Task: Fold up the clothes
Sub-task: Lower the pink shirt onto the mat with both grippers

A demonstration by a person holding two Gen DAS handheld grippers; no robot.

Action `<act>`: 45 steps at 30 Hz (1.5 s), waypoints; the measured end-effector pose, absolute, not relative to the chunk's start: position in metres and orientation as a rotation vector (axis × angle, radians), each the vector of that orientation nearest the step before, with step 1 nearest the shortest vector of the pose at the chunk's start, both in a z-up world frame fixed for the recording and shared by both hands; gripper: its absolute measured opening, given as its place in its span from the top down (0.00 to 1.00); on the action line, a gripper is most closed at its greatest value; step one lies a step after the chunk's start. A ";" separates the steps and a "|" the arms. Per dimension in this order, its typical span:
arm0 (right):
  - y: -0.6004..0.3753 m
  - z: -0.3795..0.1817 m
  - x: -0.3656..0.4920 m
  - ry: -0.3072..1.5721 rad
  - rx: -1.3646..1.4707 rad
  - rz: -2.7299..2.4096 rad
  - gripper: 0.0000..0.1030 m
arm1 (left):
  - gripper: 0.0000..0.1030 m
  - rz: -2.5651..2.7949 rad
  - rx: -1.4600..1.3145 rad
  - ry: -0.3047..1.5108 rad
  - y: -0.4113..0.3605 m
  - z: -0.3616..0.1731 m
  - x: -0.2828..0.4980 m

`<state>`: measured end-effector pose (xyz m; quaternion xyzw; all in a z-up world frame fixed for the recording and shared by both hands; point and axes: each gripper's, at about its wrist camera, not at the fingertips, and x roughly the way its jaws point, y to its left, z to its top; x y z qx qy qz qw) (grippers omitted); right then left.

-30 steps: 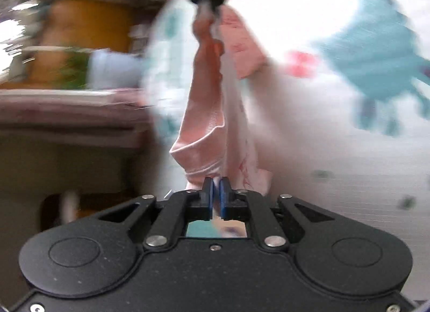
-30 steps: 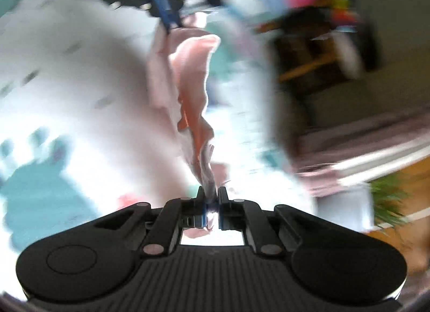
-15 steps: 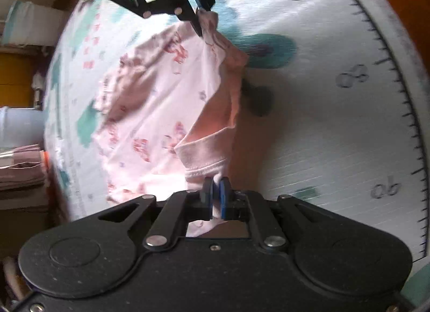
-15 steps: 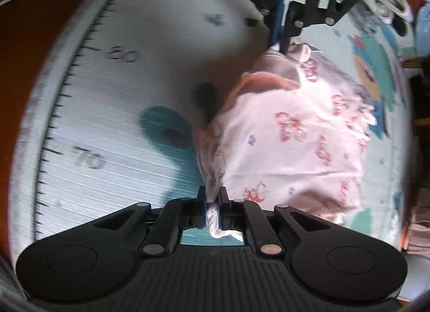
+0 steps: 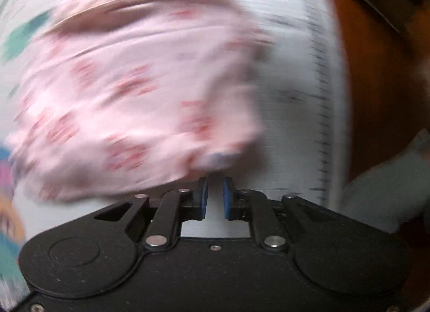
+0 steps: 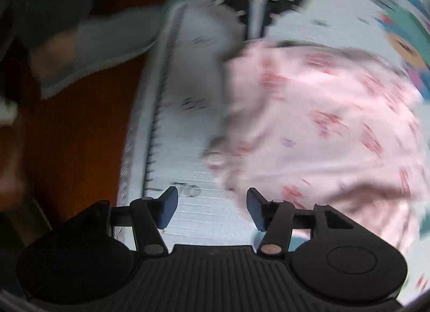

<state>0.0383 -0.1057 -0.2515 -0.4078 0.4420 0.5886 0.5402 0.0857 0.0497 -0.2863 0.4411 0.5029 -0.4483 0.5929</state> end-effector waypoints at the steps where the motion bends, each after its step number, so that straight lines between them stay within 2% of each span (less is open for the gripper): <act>1: -0.115 -0.245 0.056 1.073 -0.885 1.351 0.45 | 0.91 -0.973 0.968 1.171 0.059 -0.282 0.101; 6: -0.180 -0.234 0.152 1.155 -0.449 1.002 0.45 | 0.91 -0.658 0.623 1.158 0.098 -0.261 0.157; 9: -0.217 -0.240 0.197 1.134 -0.262 0.762 0.45 | 0.90 -0.499 0.435 1.146 0.113 -0.263 0.181; 10: -0.227 -0.246 0.207 1.124 -0.222 0.685 0.45 | 0.87 -0.456 0.377 1.144 0.117 -0.265 0.189; 12: -0.241 -0.262 0.226 1.112 -0.161 0.545 0.44 | 0.66 -0.388 0.278 1.135 0.125 -0.272 0.202; 13: -0.247 -0.269 0.232 1.119 -0.138 0.512 0.43 | 0.50 -0.367 0.240 1.131 0.126 -0.272 0.202; 14: -0.252 -0.274 0.233 1.114 -0.134 0.490 0.43 | 0.48 -0.345 0.203 1.123 0.129 -0.273 0.204; 28: -0.247 -0.318 0.251 1.009 -0.002 0.455 0.45 | 0.48 -0.206 -0.205 1.052 0.175 -0.306 0.241; 34: -0.229 -0.326 0.252 0.979 -0.060 0.476 0.46 | 0.53 -0.212 -0.222 1.027 0.167 -0.313 0.248; 35: -0.226 -0.326 0.251 0.972 -0.071 0.475 0.51 | 0.59 -0.209 -0.222 1.027 0.165 -0.315 0.248; 36: -0.223 -0.326 0.251 0.968 -0.083 0.475 0.66 | 0.60 -0.204 -0.207 1.020 0.162 -0.316 0.247; 37: -0.220 -0.325 0.250 0.965 -0.095 0.475 0.69 | 0.61 -0.197 -0.183 1.010 0.159 -0.317 0.245; 38: -0.217 -0.325 0.249 0.962 -0.105 0.478 0.72 | 0.72 -0.185 -0.161 1.000 0.156 -0.317 0.243; 39: -0.215 -0.324 0.248 0.964 -0.108 0.487 0.83 | 0.83 -0.174 -0.148 0.994 0.154 -0.317 0.242; 40: -0.213 -0.323 0.247 0.971 -0.106 0.493 0.87 | 0.99 -0.164 -0.151 0.992 0.155 -0.317 0.240; 45: -0.230 -0.310 0.238 0.965 -0.059 0.441 0.88 | 0.99 -0.110 -0.212 0.932 0.172 -0.301 0.216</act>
